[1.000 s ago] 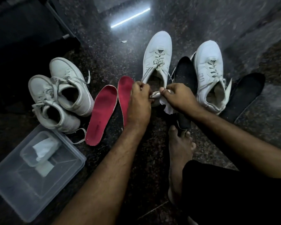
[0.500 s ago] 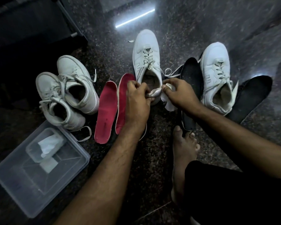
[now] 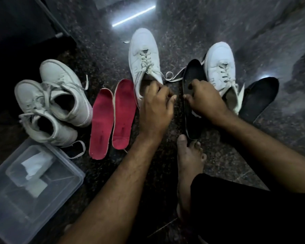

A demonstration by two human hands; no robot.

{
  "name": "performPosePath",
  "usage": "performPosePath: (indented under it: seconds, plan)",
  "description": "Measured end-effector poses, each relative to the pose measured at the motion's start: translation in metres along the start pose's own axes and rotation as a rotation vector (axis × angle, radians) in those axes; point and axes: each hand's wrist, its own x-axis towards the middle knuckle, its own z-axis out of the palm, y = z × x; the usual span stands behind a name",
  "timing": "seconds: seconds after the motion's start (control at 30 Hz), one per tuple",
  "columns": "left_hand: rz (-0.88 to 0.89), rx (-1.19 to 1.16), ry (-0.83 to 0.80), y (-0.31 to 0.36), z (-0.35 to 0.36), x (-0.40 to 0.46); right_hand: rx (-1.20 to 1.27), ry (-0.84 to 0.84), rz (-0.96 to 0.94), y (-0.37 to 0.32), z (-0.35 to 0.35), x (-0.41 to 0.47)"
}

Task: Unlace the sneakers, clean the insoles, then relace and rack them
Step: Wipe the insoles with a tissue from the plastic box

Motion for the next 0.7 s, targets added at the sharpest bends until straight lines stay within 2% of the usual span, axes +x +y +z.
performPosePath:
  seconds: [0.1,0.2,0.3,0.43,0.53,0.6,0.7]
  plan:
    - [-0.025,-0.036,-0.114,0.009,0.023,-0.015,-0.147,-0.127,0.016,0.006,0.004,-0.021]
    - [-0.148,-0.078,-0.224,0.006,0.046,-0.034,-0.243,-0.272,-0.042,0.003,0.017,-0.040]
    - [-0.293,-0.140,-0.293,0.001,0.052,-0.043,-0.262,-0.281,-0.048,0.000,0.021,-0.045]
    - [-0.435,-0.261,-0.347,0.002,0.045,-0.042,-0.202,-0.232,-0.033,-0.004,0.016,-0.042]
    - [-0.650,-0.524,-0.345,0.008,0.037,-0.035,-0.012,-0.216,0.022,-0.017,0.013,-0.044]
    - [-0.777,-0.669,-0.312,0.011,0.028,-0.029,0.100,-0.275,-0.018,-0.034,0.011,-0.049]
    - [-0.844,-0.719,-0.279,0.012,0.007,-0.033,0.200,-0.493,-0.177,-0.052,0.008,-0.059]
